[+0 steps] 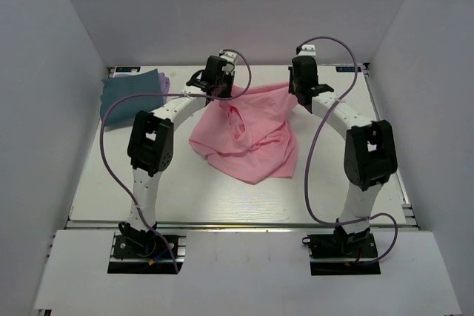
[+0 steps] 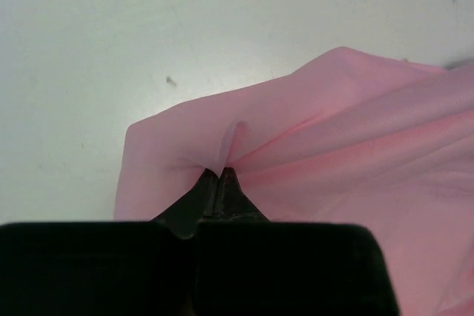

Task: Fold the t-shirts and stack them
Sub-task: Flatten out the tshirt

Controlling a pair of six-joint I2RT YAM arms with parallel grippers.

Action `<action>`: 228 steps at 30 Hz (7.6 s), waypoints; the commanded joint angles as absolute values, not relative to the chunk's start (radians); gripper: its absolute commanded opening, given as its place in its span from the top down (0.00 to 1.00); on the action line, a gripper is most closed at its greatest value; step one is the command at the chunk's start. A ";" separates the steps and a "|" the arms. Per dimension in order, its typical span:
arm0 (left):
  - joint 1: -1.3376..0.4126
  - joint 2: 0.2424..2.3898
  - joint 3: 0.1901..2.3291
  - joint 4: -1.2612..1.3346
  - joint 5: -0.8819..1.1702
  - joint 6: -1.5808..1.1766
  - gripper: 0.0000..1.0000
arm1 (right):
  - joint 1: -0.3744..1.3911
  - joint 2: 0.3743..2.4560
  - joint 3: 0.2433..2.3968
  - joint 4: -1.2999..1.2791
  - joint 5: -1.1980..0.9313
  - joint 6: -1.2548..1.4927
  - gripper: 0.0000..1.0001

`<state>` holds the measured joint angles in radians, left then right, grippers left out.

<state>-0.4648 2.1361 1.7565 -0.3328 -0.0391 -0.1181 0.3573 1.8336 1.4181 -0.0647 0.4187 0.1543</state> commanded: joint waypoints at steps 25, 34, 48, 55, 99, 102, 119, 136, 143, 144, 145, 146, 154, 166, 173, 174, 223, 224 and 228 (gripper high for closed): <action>-0.405 1.508 1.020 -0.399 -0.147 -0.376 0.00 | 0.298 1.318 0.965 -0.189 0.147 0.290 0.10; -0.405 1.542 0.902 -0.301 -0.057 -0.354 0.09 | 0.298 1.183 0.798 -0.233 0.017 0.308 0.10; -0.385 1.671 0.949 -0.285 -0.193 -0.406 0.79 | 0.316 1.192 0.715 -0.253 -0.028 0.296 0.10; -0.405 1.576 0.884 -0.218 -0.146 -0.407 1.00 | 0.374 1.322 0.725 -0.261 -0.008 0.281 0.15; -0.394 1.009 1.304 -0.571 -0.546 -0.405 1.00 | 0.457 0.916 1.256 -0.373 0.802 0.172 1.00; -0.394 0.990 1.362 -0.610 -0.604 -0.405 1.00 | 0.456 0.890 1.363 -0.376 0.850 0.111 1.00; -0.394 0.903 1.299 -0.600 -0.546 -0.397 1.00 | 0.457 0.867 1.505 -0.376 0.989 -0.048 1.00; -0.376 1.420 1.040 -0.353 -0.376 -0.408 1.00 | 0.275 1.507 1.344 -0.270 0.753 0.089 1.00; -0.338 1.708 1.161 -0.354 -0.376 -0.408 1.00 | 0.196 1.938 1.601 -0.331 0.542 0.100 1.00; -0.328 1.724 1.170 -0.336 -0.352 -0.408 1.00 | 0.189 1.963 1.659 -0.347 0.520 0.106 1.00; -0.328 1.735 1.170 -0.336 -0.338 -0.408 1.00 | 0.177 2.006 1.707 -0.385 0.500 0.115 1.00; -0.328 1.744 1.170 -0.325 -0.327 -0.408 1.00 | 0.176 2.028 1.739 -0.399 0.447 0.130 0.88; -0.319 1.706 1.102 -0.315 -0.298 -0.428 1.00 | 0.169 1.812 1.533 -0.469 0.260 0.219 0.10; -0.319 1.536 0.897 -0.259 -0.276 -0.456 1.00 | 0.172 1.048 0.712 -0.422 -0.112 0.354 0.10; -0.319 1.487 0.848 -0.247 -0.265 -0.465 1.00 | 0.175 0.973 0.509 -0.349 -0.264 0.420 0.11; -0.319 1.486 0.848 -0.247 -0.265 -0.474 1.00 | 0.173 0.971 0.497 -0.341 -0.267 0.425 0.11; -0.319 1.327 0.922 -0.341 -0.328 -0.451 1.00 | 0.172 0.894 0.673 -0.396 -0.042 0.394 1.00; -0.319 1.301 0.922 -0.341 -0.328 -0.442 1.00 | 0.170 0.885 0.713 -0.403 -0.013 0.390 1.00; -0.319 1.128 0.983 -0.331 -0.293 -0.402 1.00 | 0.169 0.839 0.868 -0.413 0.092 0.382 1.00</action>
<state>-0.3202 1.2655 0.9119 -0.3481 -0.2966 -0.4416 0.1722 0.8787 0.7425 -0.4046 -0.0315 0.4084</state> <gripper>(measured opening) 0.026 0.007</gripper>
